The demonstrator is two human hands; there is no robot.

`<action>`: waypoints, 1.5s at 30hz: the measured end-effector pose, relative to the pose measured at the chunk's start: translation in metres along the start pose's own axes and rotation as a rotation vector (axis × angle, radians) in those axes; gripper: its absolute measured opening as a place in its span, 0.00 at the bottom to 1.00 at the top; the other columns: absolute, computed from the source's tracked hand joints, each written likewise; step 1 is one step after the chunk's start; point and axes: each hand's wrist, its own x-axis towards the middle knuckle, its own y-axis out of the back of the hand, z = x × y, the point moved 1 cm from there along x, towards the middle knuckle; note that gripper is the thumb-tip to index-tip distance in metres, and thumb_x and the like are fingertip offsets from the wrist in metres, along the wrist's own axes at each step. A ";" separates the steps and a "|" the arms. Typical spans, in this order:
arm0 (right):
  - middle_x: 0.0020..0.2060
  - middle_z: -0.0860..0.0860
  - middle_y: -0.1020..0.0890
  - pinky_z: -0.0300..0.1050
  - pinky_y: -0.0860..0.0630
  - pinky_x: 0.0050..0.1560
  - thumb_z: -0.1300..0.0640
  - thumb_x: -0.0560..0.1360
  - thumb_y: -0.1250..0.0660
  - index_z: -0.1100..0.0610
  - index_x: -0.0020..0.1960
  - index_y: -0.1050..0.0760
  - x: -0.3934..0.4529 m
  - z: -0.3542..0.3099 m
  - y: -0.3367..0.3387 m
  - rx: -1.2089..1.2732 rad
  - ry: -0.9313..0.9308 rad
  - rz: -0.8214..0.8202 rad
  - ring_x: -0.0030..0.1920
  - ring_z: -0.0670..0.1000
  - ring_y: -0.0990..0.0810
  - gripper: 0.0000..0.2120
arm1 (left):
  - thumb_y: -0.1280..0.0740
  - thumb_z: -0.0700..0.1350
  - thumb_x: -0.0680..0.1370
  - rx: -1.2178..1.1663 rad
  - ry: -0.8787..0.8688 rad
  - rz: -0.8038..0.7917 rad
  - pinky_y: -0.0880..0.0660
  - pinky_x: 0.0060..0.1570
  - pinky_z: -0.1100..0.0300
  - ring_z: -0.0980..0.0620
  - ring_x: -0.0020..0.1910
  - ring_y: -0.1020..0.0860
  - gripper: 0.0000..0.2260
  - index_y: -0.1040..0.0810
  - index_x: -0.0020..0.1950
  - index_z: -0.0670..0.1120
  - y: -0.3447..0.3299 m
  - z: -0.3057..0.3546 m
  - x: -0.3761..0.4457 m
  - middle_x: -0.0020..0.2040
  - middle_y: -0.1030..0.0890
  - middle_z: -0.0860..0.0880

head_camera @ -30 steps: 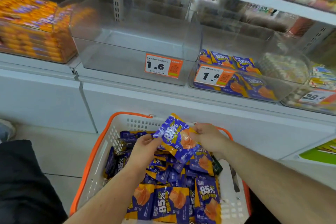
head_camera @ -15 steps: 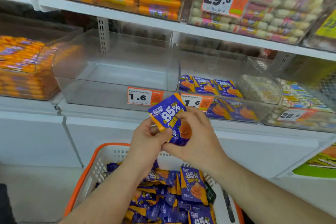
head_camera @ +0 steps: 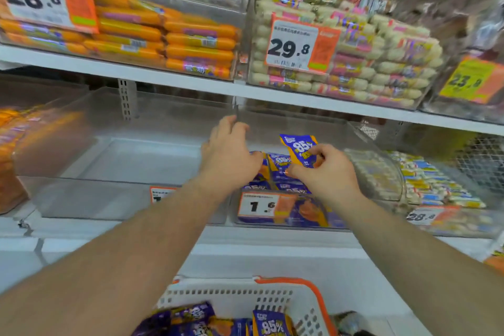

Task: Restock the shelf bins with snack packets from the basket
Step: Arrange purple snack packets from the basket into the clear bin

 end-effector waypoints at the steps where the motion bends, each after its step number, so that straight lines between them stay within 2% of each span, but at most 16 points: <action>1: 0.45 0.48 0.21 0.52 0.23 0.52 0.41 0.61 0.24 0.43 0.45 0.30 0.013 0.002 -0.006 -0.030 -0.043 -0.028 0.51 0.56 0.21 0.19 | 0.33 0.48 0.75 0.027 0.026 -0.057 0.36 0.68 0.49 0.47 0.73 0.37 0.24 0.31 0.71 0.46 -0.005 0.001 0.010 0.75 0.39 0.49; 4: 0.45 0.50 0.20 0.52 0.23 0.55 0.41 0.64 0.25 0.47 0.40 0.30 0.047 0.004 -0.023 -0.141 -0.126 -0.104 0.51 0.56 0.21 0.16 | 0.38 0.40 0.77 -0.122 0.100 -0.101 0.35 0.69 0.52 0.48 0.71 0.34 0.20 0.29 0.70 0.45 -0.021 -0.007 0.024 0.75 0.37 0.51; 7: 0.39 0.51 0.17 0.49 0.21 0.49 0.42 0.65 0.26 0.51 0.38 0.27 0.075 0.011 -0.044 -0.189 -0.192 -0.131 0.44 0.54 0.19 0.16 | 0.40 0.36 0.76 -0.371 0.191 -0.071 0.31 0.68 0.52 0.51 0.70 0.31 0.19 0.24 0.66 0.45 -0.036 -0.017 0.021 0.75 0.36 0.54; 10: 0.33 0.53 0.18 0.45 0.23 0.40 0.42 0.63 0.27 0.55 0.35 0.26 0.100 0.019 -0.066 -0.242 -0.227 -0.171 0.37 0.54 0.20 0.17 | 0.39 0.37 0.77 -0.392 0.193 -0.065 0.27 0.63 0.49 0.52 0.66 0.28 0.18 0.24 0.65 0.48 -0.038 -0.019 0.021 0.75 0.36 0.58; 14: 0.28 0.52 0.26 0.41 0.31 0.30 0.43 0.66 0.26 0.56 0.32 0.30 0.123 0.027 -0.087 -0.292 -0.232 -0.268 0.30 0.54 0.26 0.20 | 0.38 0.37 0.76 -0.364 0.167 -0.045 0.32 0.67 0.55 0.54 0.67 0.30 0.17 0.24 0.63 0.48 -0.037 -0.019 0.021 0.75 0.35 0.58; 20: 0.31 0.52 0.26 0.41 0.33 0.28 0.39 0.64 0.25 0.56 0.34 0.29 0.133 0.037 -0.105 -0.446 -0.192 -0.351 0.33 0.53 0.25 0.22 | 0.38 0.38 0.76 -0.372 0.182 -0.052 0.33 0.68 0.54 0.54 0.68 0.31 0.17 0.24 0.63 0.50 -0.036 -0.019 0.021 0.75 0.36 0.60; 23: 0.36 0.53 0.23 0.43 0.32 0.30 0.35 0.66 0.26 0.57 0.40 0.30 0.136 0.039 -0.112 -0.506 -0.185 -0.398 0.38 0.54 0.22 0.26 | 0.39 0.38 0.76 -0.376 0.174 -0.065 0.31 0.66 0.52 0.54 0.68 0.30 0.17 0.25 0.63 0.50 -0.036 -0.020 0.020 0.75 0.37 0.60; 26: 0.34 0.53 0.26 0.44 0.34 0.29 0.32 0.69 0.30 0.56 0.39 0.34 0.139 0.043 -0.116 -0.535 -0.174 -0.419 0.35 0.53 0.25 0.28 | 0.40 0.38 0.77 -0.365 0.167 -0.073 0.30 0.65 0.51 0.54 0.68 0.31 0.17 0.25 0.64 0.51 -0.036 -0.020 0.020 0.75 0.38 0.60; 29: 0.30 0.53 0.29 0.43 0.36 0.28 0.35 0.73 0.33 0.56 0.34 0.36 0.141 0.046 -0.117 -0.524 -0.162 -0.422 0.30 0.51 0.30 0.27 | 0.40 0.39 0.77 -0.351 0.170 -0.075 0.29 0.65 0.50 0.54 0.67 0.30 0.17 0.26 0.64 0.51 -0.036 -0.020 0.021 0.75 0.38 0.61; 32: 0.29 0.52 0.31 0.44 0.37 0.27 0.39 0.75 0.34 0.56 0.32 0.37 0.141 0.047 -0.114 -0.502 -0.154 -0.449 0.28 0.51 0.32 0.25 | 0.39 0.40 0.78 -0.381 0.183 -0.082 0.25 0.59 0.47 0.54 0.66 0.30 0.16 0.25 0.64 0.51 -0.038 -0.022 0.022 0.75 0.37 0.61; 34: 0.30 0.52 0.31 0.44 0.37 0.28 0.40 0.76 0.36 0.56 0.33 0.36 0.139 0.047 -0.111 -0.505 -0.142 -0.484 0.30 0.51 0.32 0.24 | 0.39 0.40 0.78 -0.395 0.187 -0.085 0.23 0.58 0.46 0.53 0.66 0.29 0.15 0.26 0.64 0.52 -0.038 -0.023 0.021 0.75 0.37 0.61; 36: 0.35 0.53 0.28 0.44 0.34 0.34 0.39 0.76 0.37 0.57 0.37 0.32 0.134 0.042 -0.105 -0.528 -0.118 -0.489 0.36 0.53 0.27 0.22 | 0.39 0.40 0.78 -0.387 0.181 -0.090 0.24 0.58 0.46 0.53 0.66 0.29 0.16 0.26 0.64 0.52 -0.037 -0.022 0.020 0.75 0.38 0.61; 38: 0.40 0.55 0.24 0.45 0.32 0.40 0.39 0.75 0.37 0.57 0.41 0.28 0.126 0.031 -0.093 -0.515 -0.103 -0.448 0.45 0.57 0.23 0.20 | 0.39 0.40 0.78 -0.377 0.175 -0.088 0.26 0.61 0.47 0.53 0.67 0.30 0.16 0.26 0.65 0.51 -0.035 -0.021 0.021 0.76 0.37 0.60; 41: 0.38 0.56 0.20 0.44 0.28 0.40 0.44 0.75 0.36 0.57 0.37 0.23 0.097 0.007 -0.068 -0.414 -0.054 -0.329 0.45 0.59 0.20 0.17 | 0.38 0.40 0.78 -0.472 0.168 -0.034 0.29 0.66 0.52 0.53 0.68 0.29 0.12 0.22 0.59 0.48 -0.031 -0.018 0.020 0.74 0.33 0.56; 43: 0.45 0.55 0.18 0.48 0.25 0.49 0.49 0.76 0.35 0.55 0.42 0.19 0.062 -0.015 -0.053 -0.373 0.049 -0.127 0.51 0.60 0.22 0.11 | 0.37 0.39 0.77 -0.465 0.084 0.058 0.34 0.64 0.65 0.54 0.64 0.26 0.10 0.20 0.55 0.47 -0.022 -0.012 0.011 0.71 0.27 0.54; 45: 0.48 0.54 0.19 0.50 0.30 0.52 0.55 0.73 0.34 0.54 0.42 0.19 0.016 -0.033 -0.043 -0.253 0.298 0.196 0.53 0.60 0.25 0.06 | 0.37 0.38 0.75 -0.422 -0.075 0.188 0.36 0.58 0.72 0.55 0.60 0.25 0.10 0.18 0.52 0.45 -0.008 -0.004 -0.010 0.65 0.22 0.51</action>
